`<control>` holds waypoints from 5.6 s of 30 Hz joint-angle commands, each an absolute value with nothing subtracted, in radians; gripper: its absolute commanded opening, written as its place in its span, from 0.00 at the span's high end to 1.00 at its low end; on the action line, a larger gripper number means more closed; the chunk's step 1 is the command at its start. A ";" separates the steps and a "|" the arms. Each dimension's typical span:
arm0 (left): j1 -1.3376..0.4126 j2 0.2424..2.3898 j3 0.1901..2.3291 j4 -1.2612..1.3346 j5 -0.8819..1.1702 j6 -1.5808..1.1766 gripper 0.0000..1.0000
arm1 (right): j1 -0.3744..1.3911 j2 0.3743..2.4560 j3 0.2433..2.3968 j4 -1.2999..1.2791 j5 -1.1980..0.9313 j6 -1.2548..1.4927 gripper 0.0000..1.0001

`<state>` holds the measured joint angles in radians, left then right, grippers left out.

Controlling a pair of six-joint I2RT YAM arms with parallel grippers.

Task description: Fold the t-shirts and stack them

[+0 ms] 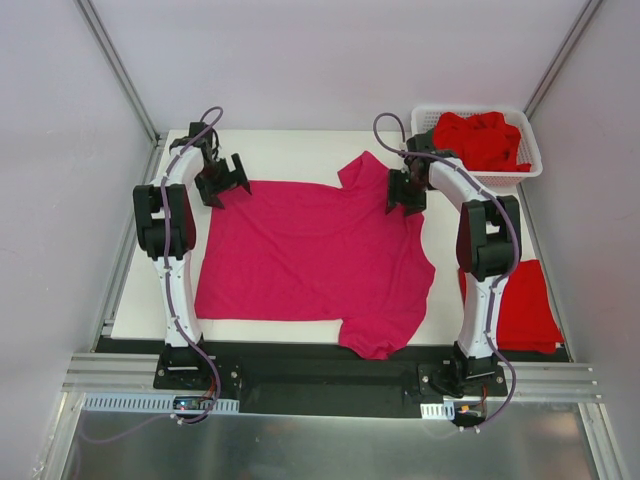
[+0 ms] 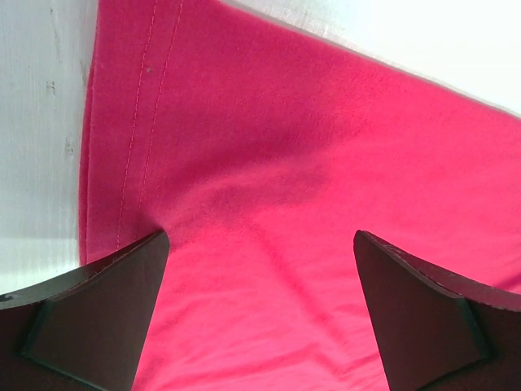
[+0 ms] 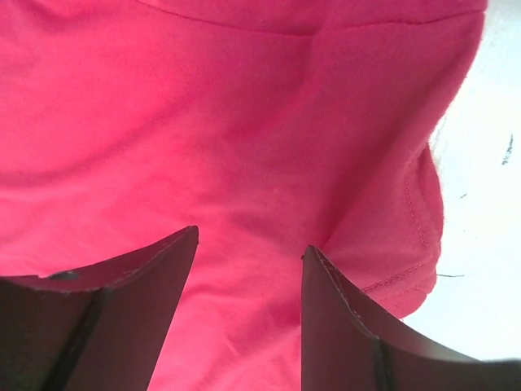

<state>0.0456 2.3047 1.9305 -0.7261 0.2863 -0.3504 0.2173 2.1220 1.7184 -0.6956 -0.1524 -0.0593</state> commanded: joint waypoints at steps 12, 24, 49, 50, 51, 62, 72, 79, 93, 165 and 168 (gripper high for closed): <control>0.043 2.347 1.950 -0.712 0.273 -0.348 0.01 | 0.173 2.229 1.836 -0.739 -0.233 -0.043 0.41; 0.046 2.428 2.086 -0.721 0.305 -0.356 0.01 | 0.143 2.332 1.991 -0.785 -0.288 -0.040 0.40; 0.103 2.445 2.114 -0.739 0.305 -0.331 0.01 | 0.195 2.408 2.143 -0.730 -0.359 -0.018 0.35; 0.103 2.448 2.114 -0.739 0.299 -0.331 0.01 | 0.195 2.407 2.141 -0.729 -0.365 -0.020 0.35; 0.106 2.450 2.115 -0.741 0.299 -0.331 0.01 | 0.196 2.405 2.141 -0.730 -0.374 -0.020 0.35; 0.144 2.442 2.111 -0.741 0.285 -0.314 0.01 | 0.218 2.355 2.100 -0.696 -0.408 -0.048 0.34; 0.178 2.408 2.086 -0.741 0.285 -0.316 0.01 | 0.232 2.321 2.103 -0.675 -0.324 -0.075 0.32; 0.179 2.396 2.080 -0.741 0.276 -0.310 0.01 | 0.239 2.414 2.261 -0.745 -0.311 -0.110 0.28; 0.187 2.382 2.074 -0.744 0.271 -0.305 0.01 | 0.261 2.386 2.203 -0.795 -0.301 -0.144 0.18; -0.132 1.628 1.536 -0.720 0.221 -0.403 0.01 | 0.485 1.868 1.582 -0.583 -0.155 -0.166 0.06; -0.143 1.544 1.382 -0.677 0.235 -0.413 0.01 | 0.485 1.907 1.627 -0.607 -0.149 -0.166 0.06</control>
<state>-0.1421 1.6028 1.5398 -0.6788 0.2497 -0.3836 0.4862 1.8938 1.6039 -0.5945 -0.2146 -0.1520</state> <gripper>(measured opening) 0.992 0.938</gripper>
